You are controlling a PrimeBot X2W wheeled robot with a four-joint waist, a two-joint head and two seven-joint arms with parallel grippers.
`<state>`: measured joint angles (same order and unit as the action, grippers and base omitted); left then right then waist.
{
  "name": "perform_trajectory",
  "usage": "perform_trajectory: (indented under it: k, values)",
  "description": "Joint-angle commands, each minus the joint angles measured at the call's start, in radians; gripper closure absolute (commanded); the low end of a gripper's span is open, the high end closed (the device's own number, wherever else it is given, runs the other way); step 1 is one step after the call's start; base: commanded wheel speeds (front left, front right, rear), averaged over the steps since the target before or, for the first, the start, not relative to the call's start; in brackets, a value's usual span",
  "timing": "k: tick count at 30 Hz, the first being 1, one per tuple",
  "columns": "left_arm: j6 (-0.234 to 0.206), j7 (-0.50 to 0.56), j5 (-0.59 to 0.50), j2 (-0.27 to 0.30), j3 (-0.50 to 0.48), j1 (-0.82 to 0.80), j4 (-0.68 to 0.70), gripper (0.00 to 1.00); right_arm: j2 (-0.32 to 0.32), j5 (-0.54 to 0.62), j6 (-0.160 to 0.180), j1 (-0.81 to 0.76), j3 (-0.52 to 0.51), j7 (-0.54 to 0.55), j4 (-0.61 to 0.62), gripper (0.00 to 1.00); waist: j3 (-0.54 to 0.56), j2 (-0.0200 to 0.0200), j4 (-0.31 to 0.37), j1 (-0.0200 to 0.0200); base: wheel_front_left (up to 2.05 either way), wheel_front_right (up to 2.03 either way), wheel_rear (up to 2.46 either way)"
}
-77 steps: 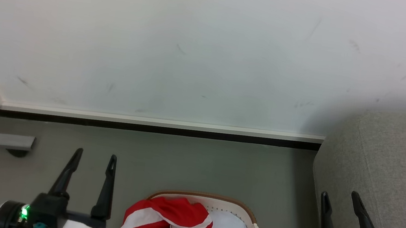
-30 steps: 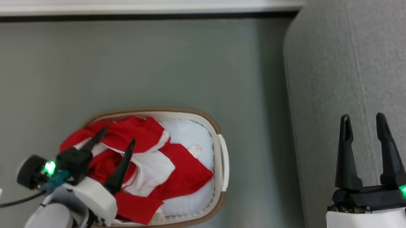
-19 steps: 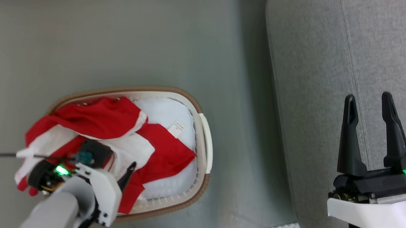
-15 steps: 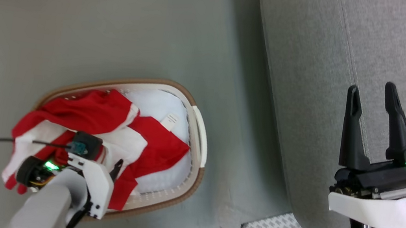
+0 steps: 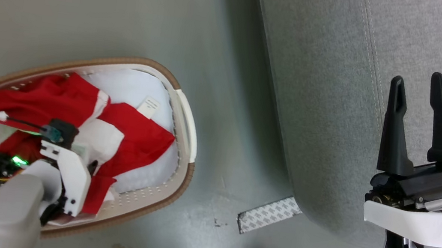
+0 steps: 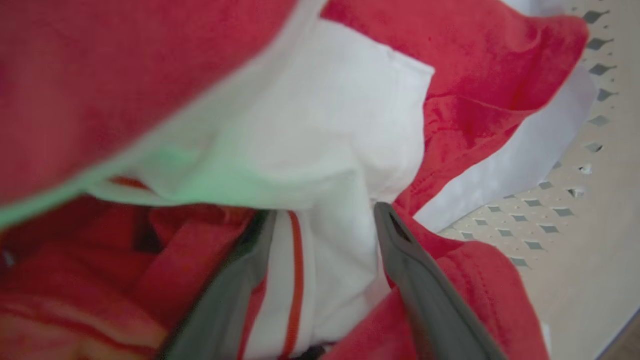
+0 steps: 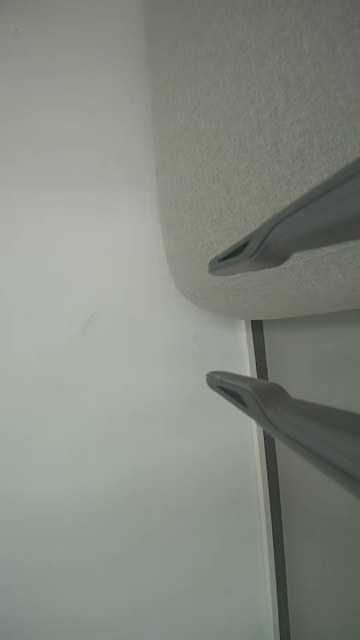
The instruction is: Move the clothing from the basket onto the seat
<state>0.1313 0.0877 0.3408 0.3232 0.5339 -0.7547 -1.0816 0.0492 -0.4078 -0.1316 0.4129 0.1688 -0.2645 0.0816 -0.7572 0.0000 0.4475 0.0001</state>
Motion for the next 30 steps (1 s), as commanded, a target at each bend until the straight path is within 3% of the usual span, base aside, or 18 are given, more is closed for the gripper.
perform_trajectory:
  k: [1,3,4,5,7,18,30]
  values:
    - [-0.003,0.004,0.009,0.017,0.007,-0.022,-0.028,0.00,0.002,-0.011,0.002,0.014,-0.005,0.000,0.007,0.00,-0.028,0.0000,0.024,-0.0001,0.00,0.00,0.00]
    - [-0.003,0.000,0.000,0.025,0.014,-0.039,-0.053,0.00,0.002,-0.016,0.002,0.013,-0.006,0.000,0.007,0.00,-0.038,0.0000,0.032,-0.0001,0.00,0.00,0.00]
    - [-0.003,-0.005,-0.002,0.027,0.016,-0.046,-0.064,0.09,0.002,-0.017,0.002,0.013,-0.005,0.000,0.007,0.00,-0.041,0.0000,0.036,-0.0001,0.00,0.00,0.00]
    - [-0.003,-0.013,-0.003,0.028,0.019,-0.051,-0.074,0.52,0.002,-0.020,0.002,0.012,-0.005,0.000,0.006,0.00,-0.044,0.0000,0.038,-0.0001,0.00,0.00,0.00]
    - [-0.003,-0.023,-0.007,0.029,0.025,-0.060,-0.093,1.00,0.002,-0.027,0.002,0.012,-0.004,0.000,0.003,0.00,-0.046,0.0000,0.043,-0.0001,0.00,0.00,0.00]
    - [-0.002,-0.095,0.032,-0.019,0.064,-0.055,-0.129,1.00,0.003,-0.013,0.002,0.015,-0.004,0.000,-0.020,0.00,0.015,0.0000,0.010,-0.0001,0.00,0.00,0.00]
    - [-0.002,-0.245,0.171,-0.142,0.145,0.081,-0.041,1.00,0.003,0.070,0.002,-0.063,-0.045,0.000,-0.084,0.00,0.308,0.0000,-0.127,-0.0001,0.00,0.00,0.00]
